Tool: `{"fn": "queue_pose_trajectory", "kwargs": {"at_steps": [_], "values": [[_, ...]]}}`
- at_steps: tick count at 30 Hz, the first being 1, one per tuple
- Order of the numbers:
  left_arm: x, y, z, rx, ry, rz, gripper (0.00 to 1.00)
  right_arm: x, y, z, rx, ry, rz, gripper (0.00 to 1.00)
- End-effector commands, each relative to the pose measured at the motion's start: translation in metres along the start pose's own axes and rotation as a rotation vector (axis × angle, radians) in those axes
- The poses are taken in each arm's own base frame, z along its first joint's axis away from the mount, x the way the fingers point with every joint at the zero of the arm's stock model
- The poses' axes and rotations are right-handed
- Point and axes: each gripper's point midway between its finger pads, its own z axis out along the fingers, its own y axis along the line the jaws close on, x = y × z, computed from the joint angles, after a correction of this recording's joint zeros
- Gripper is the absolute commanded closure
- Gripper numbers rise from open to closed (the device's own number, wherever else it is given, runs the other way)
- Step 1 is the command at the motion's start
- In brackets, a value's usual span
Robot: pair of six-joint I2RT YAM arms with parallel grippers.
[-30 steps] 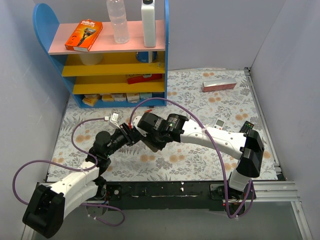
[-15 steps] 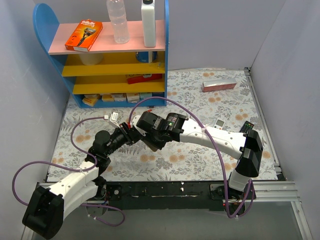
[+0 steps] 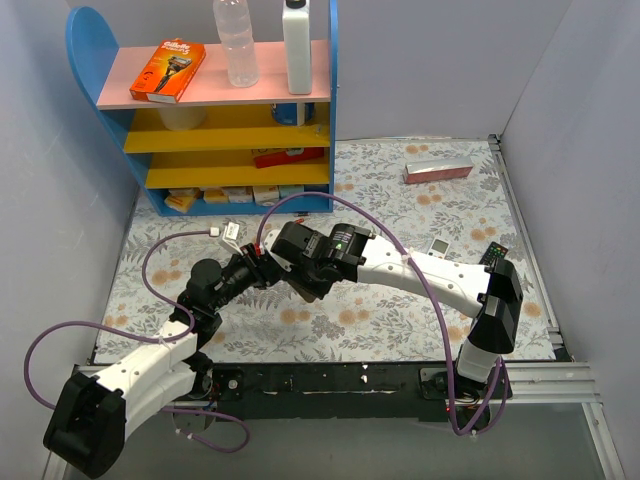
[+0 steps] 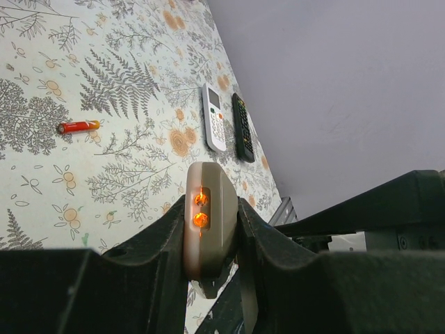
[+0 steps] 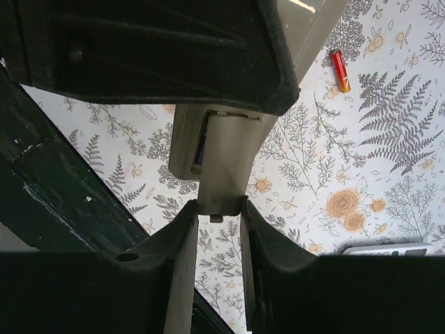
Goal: Load the batteries into the remote control
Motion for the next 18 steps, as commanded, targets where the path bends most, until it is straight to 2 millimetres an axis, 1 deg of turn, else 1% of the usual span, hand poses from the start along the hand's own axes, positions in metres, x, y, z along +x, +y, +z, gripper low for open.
{"fn": "queue_pose_trajectory", "kwargs": {"at_steps": [1, 10, 15, 16, 18], "values": [[-0.005, -0.029, 0.001, 0.086, 0.012, 0.056, 1.00, -0.031, 0.001, -0.008, 0.000, -0.105, 0.024, 0.99], [0.001, -0.029, 0.001, 0.080, 0.034, 0.080, 1.00, -0.042, 0.000, -0.015, -0.002, -0.154, 0.046, 0.99], [0.001, -0.030, 0.000, 0.078, 0.030, 0.082, 1.00, -0.040, -0.011, -0.015, 0.060, -0.148, 0.089, 0.99], [0.000, -0.032, 0.000, 0.080, 0.025, 0.069, 1.00, -0.042, -0.012, -0.015, 0.068, -0.160, 0.097, 0.99], [0.000, -0.032, 0.000, 0.086, 0.022, 0.048, 1.00, -0.042, -0.011, -0.014, 0.063, -0.170, 0.107, 0.99]]}}
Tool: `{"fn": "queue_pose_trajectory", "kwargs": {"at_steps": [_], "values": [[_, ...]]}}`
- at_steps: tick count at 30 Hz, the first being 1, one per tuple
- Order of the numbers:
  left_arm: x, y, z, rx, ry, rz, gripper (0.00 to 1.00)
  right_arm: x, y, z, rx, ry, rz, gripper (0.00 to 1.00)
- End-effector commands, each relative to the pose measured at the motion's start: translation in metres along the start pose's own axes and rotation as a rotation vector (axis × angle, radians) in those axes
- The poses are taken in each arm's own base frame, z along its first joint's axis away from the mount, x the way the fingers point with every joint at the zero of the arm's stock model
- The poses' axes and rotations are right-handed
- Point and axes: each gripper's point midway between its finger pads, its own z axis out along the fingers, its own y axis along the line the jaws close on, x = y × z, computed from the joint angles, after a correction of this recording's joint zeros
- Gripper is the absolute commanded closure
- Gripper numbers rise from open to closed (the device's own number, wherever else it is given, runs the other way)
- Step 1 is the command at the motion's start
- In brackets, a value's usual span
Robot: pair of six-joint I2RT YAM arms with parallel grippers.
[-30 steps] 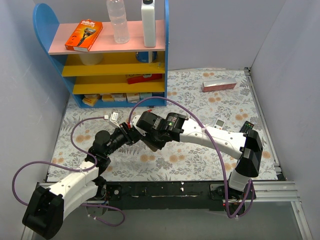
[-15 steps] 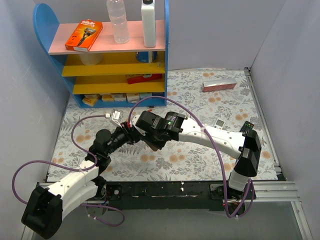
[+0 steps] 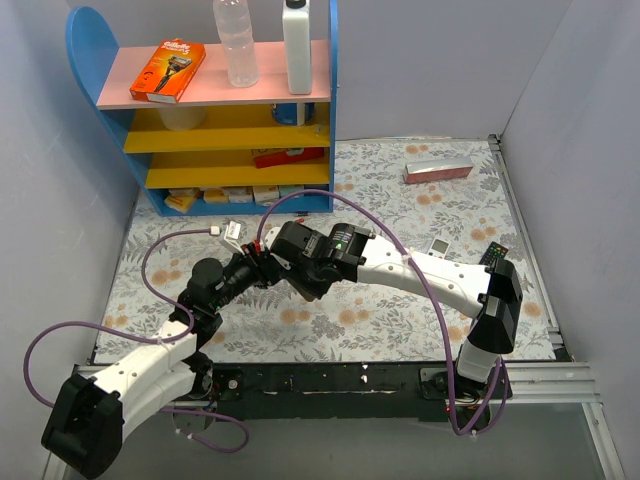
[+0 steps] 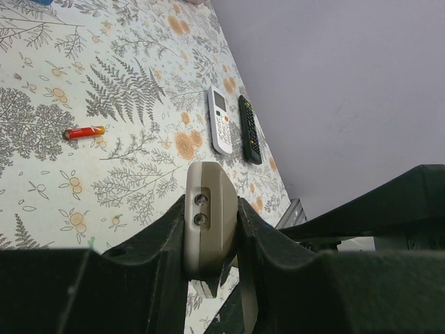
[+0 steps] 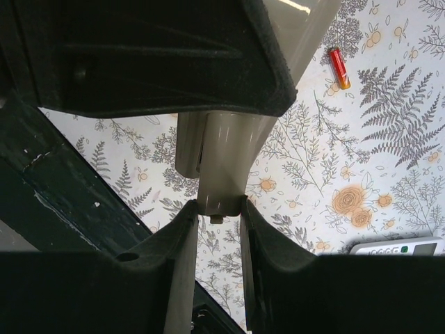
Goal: Load the batteries into the remote control
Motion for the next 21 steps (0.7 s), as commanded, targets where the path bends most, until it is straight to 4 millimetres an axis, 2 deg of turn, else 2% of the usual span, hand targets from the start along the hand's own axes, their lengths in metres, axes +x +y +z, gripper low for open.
{"fn": "queue_pose_trajectory", "kwargs": {"at_steps": [1, 8, 14, 15, 18, 21], "values": [[-0.002, -0.033, -0.003, 0.107, 0.018, -0.022, 1.00, -0.040, -0.006, -0.011, 0.035, -0.172, 0.066, 0.99], [-0.003, -0.044, -0.004, 0.159, 0.019, -0.052, 1.00, -0.041, -0.004, -0.008, 0.023, -0.221, 0.071, 0.98], [-0.004, -0.047, -0.005, 0.169, 0.015, -0.064, 1.00, -0.039, -0.005, -0.008, 0.026, -0.221, 0.055, 0.93], [-0.004, -0.047, -0.005, 0.169, 0.015, -0.066, 1.00, -0.039, -0.006, -0.007, 0.029, -0.219, 0.053, 0.85], [-0.004, -0.046, -0.006, 0.163, 0.009, -0.079, 1.00, -0.038, -0.005, -0.008, 0.021, -0.214, 0.039, 0.70], [-0.004, -0.041, -0.007, 0.144, -0.001, -0.098, 1.00, -0.036, -0.002, -0.008, 0.003, -0.203, 0.026, 0.60]]}}
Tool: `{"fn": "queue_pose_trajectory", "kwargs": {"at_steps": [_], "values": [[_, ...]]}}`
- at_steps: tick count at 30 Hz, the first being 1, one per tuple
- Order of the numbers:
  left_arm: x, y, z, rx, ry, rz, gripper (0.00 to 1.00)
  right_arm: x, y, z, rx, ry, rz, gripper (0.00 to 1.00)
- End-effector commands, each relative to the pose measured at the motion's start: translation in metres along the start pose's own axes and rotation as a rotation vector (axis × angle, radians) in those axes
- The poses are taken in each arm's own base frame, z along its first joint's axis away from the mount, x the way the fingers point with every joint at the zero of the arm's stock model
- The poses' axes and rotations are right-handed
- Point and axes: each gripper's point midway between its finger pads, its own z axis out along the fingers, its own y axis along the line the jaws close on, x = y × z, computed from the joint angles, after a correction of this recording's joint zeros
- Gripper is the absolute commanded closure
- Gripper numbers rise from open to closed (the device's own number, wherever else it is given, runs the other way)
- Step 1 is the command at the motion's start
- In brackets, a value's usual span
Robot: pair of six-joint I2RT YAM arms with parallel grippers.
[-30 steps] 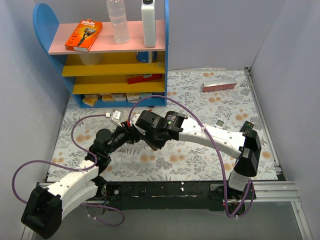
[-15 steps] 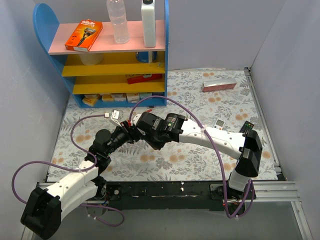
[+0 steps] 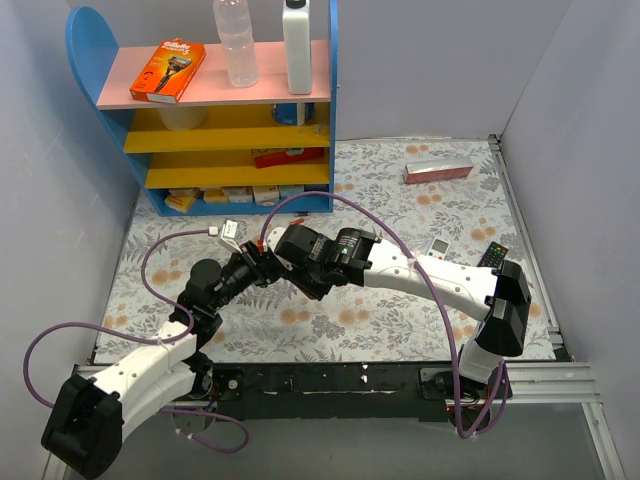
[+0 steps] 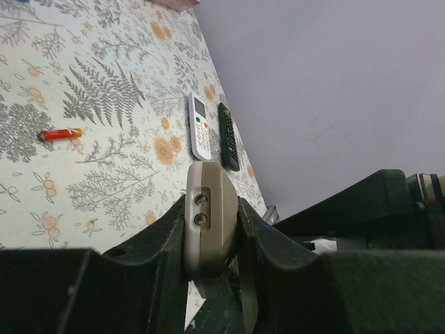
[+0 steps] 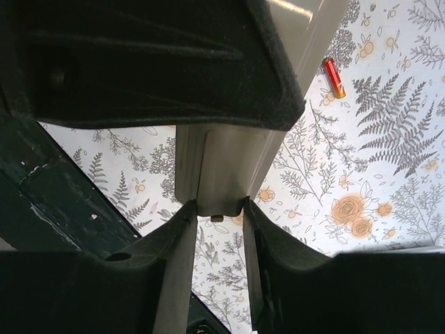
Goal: Load the batteries into the remote control
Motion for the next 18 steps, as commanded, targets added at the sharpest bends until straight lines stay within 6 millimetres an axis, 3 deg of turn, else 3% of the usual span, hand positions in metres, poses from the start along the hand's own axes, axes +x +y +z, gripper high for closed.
{"fn": "queue_pose_trajectory", "kwargs": {"at_steps": [1, 8, 14, 18], "values": [[0.004, -0.028, -0.007, 0.097, 0.023, -0.036, 1.00, -0.036, 0.001, -0.011, -0.022, -0.150, 0.010, 0.59], [0.003, -0.011, -0.007, 0.023, -0.005, -0.108, 1.00, -0.032, 0.006, -0.011, -0.052, -0.128, -0.008, 0.49], [0.003, 0.007, -0.007, -0.057, -0.035, -0.179, 1.00, -0.040, 0.005, -0.027, -0.060, -0.167, 0.016, 0.26], [0.000, 0.010, -0.008, -0.066, -0.064, -0.218, 1.00, -0.043, -0.002, -0.037, -0.047, -0.215, 0.091, 0.17]]}}
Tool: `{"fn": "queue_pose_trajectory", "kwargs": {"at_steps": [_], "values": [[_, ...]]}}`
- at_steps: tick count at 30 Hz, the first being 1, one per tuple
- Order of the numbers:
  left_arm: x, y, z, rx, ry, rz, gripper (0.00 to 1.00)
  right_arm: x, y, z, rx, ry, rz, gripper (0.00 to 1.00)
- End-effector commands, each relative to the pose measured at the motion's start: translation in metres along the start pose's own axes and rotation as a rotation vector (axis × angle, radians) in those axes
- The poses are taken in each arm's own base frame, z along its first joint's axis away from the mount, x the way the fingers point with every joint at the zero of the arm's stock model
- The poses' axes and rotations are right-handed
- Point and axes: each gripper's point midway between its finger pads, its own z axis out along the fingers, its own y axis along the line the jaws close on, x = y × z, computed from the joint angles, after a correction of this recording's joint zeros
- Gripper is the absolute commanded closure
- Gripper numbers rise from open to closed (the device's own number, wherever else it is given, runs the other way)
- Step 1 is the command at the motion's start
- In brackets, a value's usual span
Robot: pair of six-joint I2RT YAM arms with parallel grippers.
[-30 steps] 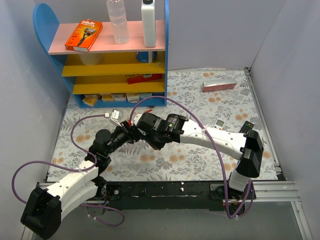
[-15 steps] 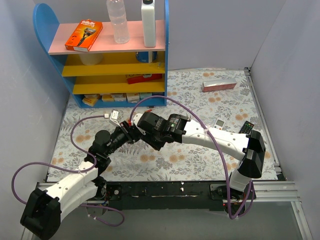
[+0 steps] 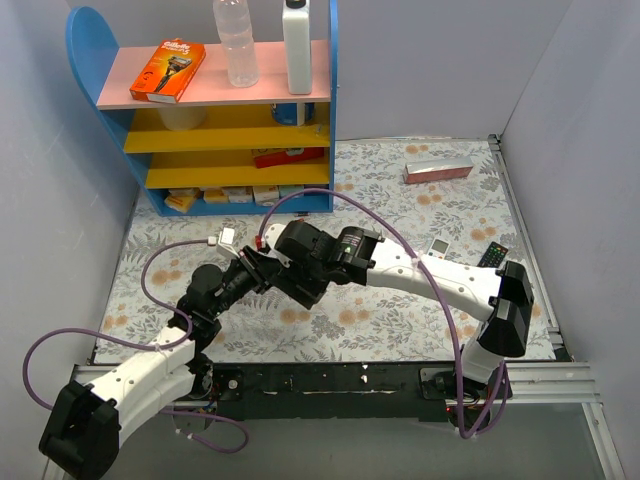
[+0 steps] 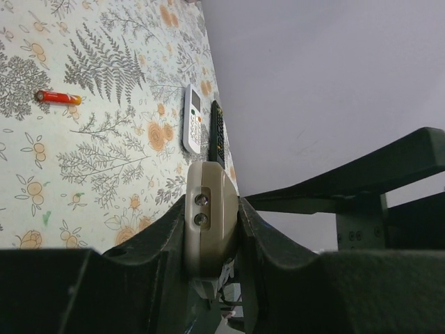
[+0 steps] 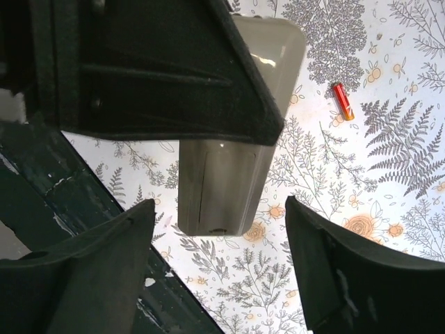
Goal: Load the batteries into the remote control
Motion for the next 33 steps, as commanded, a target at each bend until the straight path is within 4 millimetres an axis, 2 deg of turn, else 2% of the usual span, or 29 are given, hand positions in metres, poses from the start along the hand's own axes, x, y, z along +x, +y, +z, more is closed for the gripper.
{"fn": "queue_pose_trajectory", "kwargs": {"at_steps": [1, 3, 4, 6, 7, 8, 9, 10, 12, 16, 22, 28, 31, 33], "values": [[-0.007, 0.001, -0.002, 0.001, -0.053, -0.062, 1.00, -0.032, -0.013, -0.035, 0.005, -0.171, 0.110, 0.17], [-0.008, -0.001, -0.003, 0.011, -0.059, -0.078, 1.00, -0.032, -0.014, -0.046, -0.035, -0.214, 0.182, 0.14], [-0.010, -0.005, -0.003, 0.029, -0.065, -0.079, 1.00, -0.029, -0.021, -0.040, -0.043, -0.228, 0.229, 0.13], [-0.010, -0.006, -0.004, 0.043, -0.071, -0.103, 1.00, -0.034, -0.017, -0.056, -0.147, -0.307, 0.297, 0.13], [-0.012, -0.014, -0.005, 0.077, -0.080, -0.103, 1.00, -0.028, -0.025, -0.046, -0.170, -0.330, 0.343, 0.13], [-0.011, -0.014, -0.006, 0.086, -0.077, -0.110, 1.00, -0.031, -0.027, -0.059, -0.205, -0.390, 0.367, 0.12], [-0.011, -0.017, -0.007, 0.101, -0.078, -0.112, 1.00, -0.027, -0.019, -0.060, -0.285, -0.395, 0.399, 0.11], [-0.013, -0.023, -0.007, 0.127, -0.083, -0.110, 1.00, -0.026, -0.029, -0.060, -0.296, -0.423, 0.435, 0.11], [-0.012, -0.032, -0.008, 0.160, -0.070, -0.099, 1.00, -0.021, -0.024, -0.062, -0.367, -0.468, 0.454, 0.11], [-0.013, -0.049, -0.010, 0.229, -0.054, -0.073, 1.00, -0.015, -0.029, -0.062, -0.420, -0.507, 0.490, 0.11], [-0.011, -0.068, -0.010, 0.295, -0.021, -0.044, 1.00, -0.020, -0.025, -0.067, -0.508, -0.559, 0.502, 0.12], [-0.013, -0.078, -0.012, 0.328, -0.021, -0.025, 1.00, -0.013, -0.015, -0.057, -0.594, -0.536, 0.522, 0.20], [-0.014, -0.081, -0.013, 0.340, -0.026, -0.021, 1.00, -0.008, -0.008, -0.055, -0.640, -0.517, 0.522, 0.27], [-0.015, -0.084, -0.013, 0.348, -0.029, -0.018, 1.00, -0.002, -0.004, -0.051, -0.659, -0.494, 0.533, 0.36]]}}
